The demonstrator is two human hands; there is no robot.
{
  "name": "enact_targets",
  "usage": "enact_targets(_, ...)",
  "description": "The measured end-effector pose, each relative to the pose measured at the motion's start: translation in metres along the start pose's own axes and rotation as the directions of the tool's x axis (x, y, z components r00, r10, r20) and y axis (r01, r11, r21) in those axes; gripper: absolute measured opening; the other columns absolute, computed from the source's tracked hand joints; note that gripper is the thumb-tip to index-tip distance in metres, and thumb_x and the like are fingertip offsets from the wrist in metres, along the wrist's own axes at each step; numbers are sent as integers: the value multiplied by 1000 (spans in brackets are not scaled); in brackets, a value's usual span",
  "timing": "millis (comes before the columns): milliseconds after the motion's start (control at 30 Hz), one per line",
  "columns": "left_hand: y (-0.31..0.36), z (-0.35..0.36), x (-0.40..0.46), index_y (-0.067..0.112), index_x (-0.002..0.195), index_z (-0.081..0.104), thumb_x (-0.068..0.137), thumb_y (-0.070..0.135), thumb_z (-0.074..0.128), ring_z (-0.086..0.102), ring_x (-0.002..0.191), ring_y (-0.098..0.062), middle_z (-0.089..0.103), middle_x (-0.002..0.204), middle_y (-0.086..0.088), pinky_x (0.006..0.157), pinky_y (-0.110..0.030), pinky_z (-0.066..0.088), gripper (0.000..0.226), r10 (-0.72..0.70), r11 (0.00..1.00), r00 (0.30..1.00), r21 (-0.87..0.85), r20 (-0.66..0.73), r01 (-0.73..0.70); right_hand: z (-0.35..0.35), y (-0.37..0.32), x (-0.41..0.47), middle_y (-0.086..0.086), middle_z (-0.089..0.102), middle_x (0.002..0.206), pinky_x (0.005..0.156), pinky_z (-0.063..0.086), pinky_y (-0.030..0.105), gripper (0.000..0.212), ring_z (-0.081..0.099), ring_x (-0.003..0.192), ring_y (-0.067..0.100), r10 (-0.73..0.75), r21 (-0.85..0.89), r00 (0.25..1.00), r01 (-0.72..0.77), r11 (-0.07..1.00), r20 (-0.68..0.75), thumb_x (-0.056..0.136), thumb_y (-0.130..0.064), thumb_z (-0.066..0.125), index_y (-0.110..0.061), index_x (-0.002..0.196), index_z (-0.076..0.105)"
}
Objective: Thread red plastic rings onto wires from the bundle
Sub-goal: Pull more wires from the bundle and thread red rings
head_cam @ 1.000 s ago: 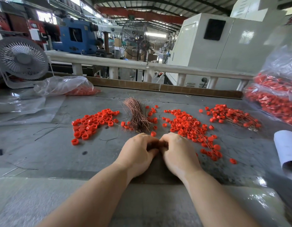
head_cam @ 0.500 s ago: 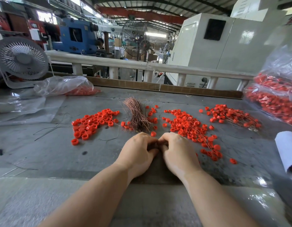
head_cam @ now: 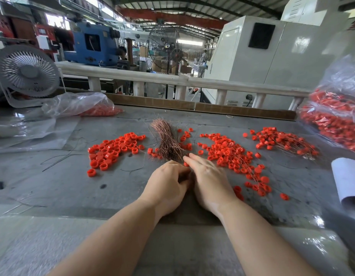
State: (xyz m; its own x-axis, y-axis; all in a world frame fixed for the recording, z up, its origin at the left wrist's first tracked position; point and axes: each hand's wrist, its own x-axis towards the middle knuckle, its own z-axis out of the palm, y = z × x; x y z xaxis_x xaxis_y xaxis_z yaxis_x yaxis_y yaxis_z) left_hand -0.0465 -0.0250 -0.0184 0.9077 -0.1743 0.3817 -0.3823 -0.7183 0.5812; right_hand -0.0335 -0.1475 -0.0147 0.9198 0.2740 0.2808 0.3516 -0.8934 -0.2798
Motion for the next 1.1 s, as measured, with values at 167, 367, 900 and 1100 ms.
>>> enact_targets(167,0,-1,1,22,114,67,87,18,60,52,111,-14,60,116,2,90,-14,31,28,-19,1000,1000,-5,2,19,0,1,2,-7,49,136,101,29,26,43,40,125,15,10,20,998,-9,1000,-62,93,-8,41,-26,131,50)
enact_targets(367,2,-1,1,23,106,69,86,16,61,54,100,-10,63,108,3,78,-9,32,23,-67,996,997,-56,-48,65,-5,3,-2,-1,66,99,86,41,30,18,54,100,19,119,163,983,-96,982,-138,86,-10,58,-22,96,67)
enact_targets(900,2,-3,2,22,88,66,83,2,61,57,81,-8,64,101,0,73,-10,39,21,-206,965,970,-190,-132,179,-3,1,-4,-1,65,105,89,39,28,24,54,103,19,33,209,992,-7,978,-121,86,-10,60,-20,107,67)
enact_targets(1100,4,-4,1,22,92,67,82,7,65,59,86,-8,65,99,4,76,-12,41,19,-217,956,970,-227,-109,188,-5,2,-2,-2,68,85,81,49,31,14,62,86,16,131,429,981,-57,901,-145,85,-7,63,-21,86,67)
